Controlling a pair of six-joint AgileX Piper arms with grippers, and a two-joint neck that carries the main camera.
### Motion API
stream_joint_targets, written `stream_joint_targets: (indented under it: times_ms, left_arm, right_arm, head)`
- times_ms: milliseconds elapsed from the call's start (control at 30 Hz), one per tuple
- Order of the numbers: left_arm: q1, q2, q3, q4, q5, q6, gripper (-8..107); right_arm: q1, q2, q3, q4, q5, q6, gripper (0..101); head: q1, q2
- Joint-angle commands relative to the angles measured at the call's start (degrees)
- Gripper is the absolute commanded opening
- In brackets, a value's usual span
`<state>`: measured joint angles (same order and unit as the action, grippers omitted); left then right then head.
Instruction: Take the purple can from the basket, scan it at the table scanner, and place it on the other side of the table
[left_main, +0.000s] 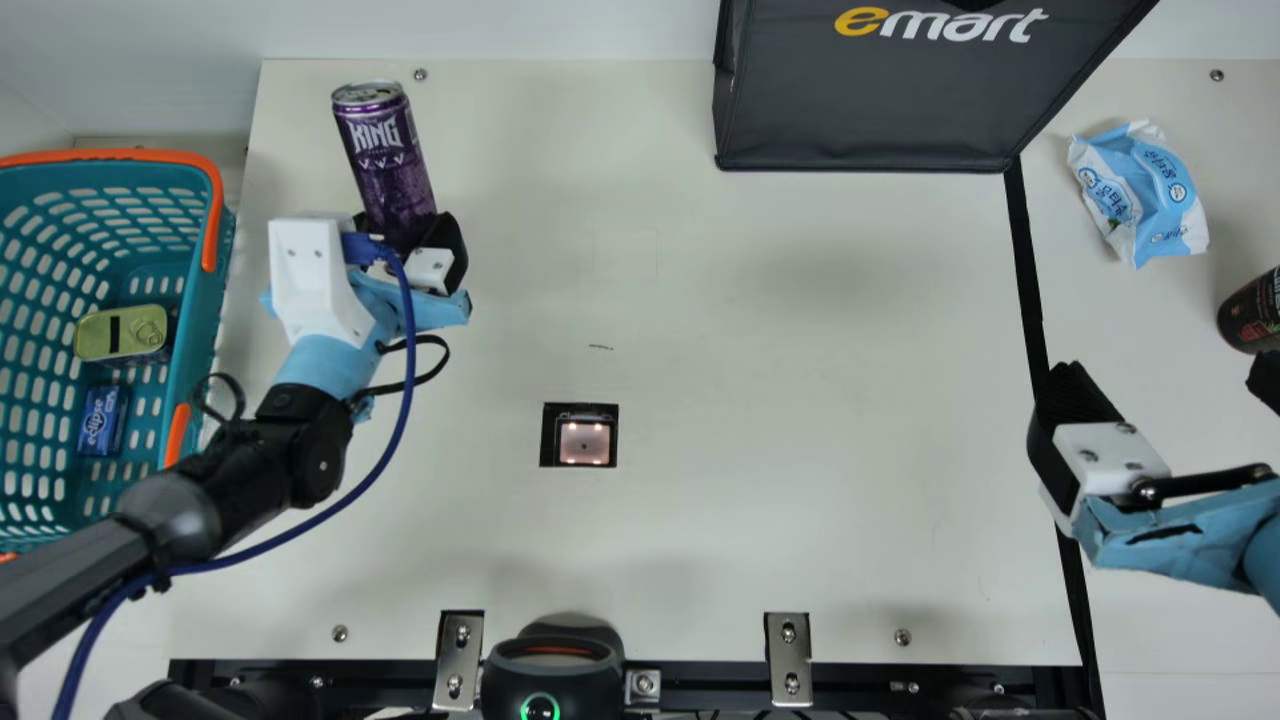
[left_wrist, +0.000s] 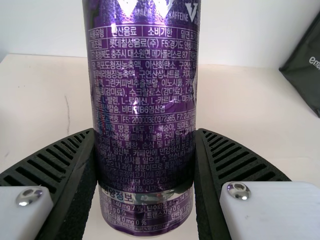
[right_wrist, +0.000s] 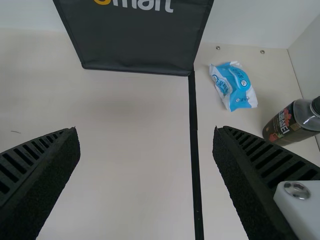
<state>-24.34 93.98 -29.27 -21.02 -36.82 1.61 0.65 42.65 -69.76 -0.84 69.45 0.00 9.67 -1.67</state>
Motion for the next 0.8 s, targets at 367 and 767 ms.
stream_joint_targets:
  times_ms: [367,767]
  left_arm:
    - [0.1,6.5,-0.3,1.0,-7.7,-0.9,-8]
    - [5.1,11.8,-5.7,6.2,-9.2,-1.4,-8]
  right_arm:
    - [0.0,0.0,0.0,0.0,0.0,0.0,95]
    - [0.0,0.0,0.0,0.0,0.0,0.0,95]
  head:
    - [-1.7,0.1]
    - [-1.7,0.1]
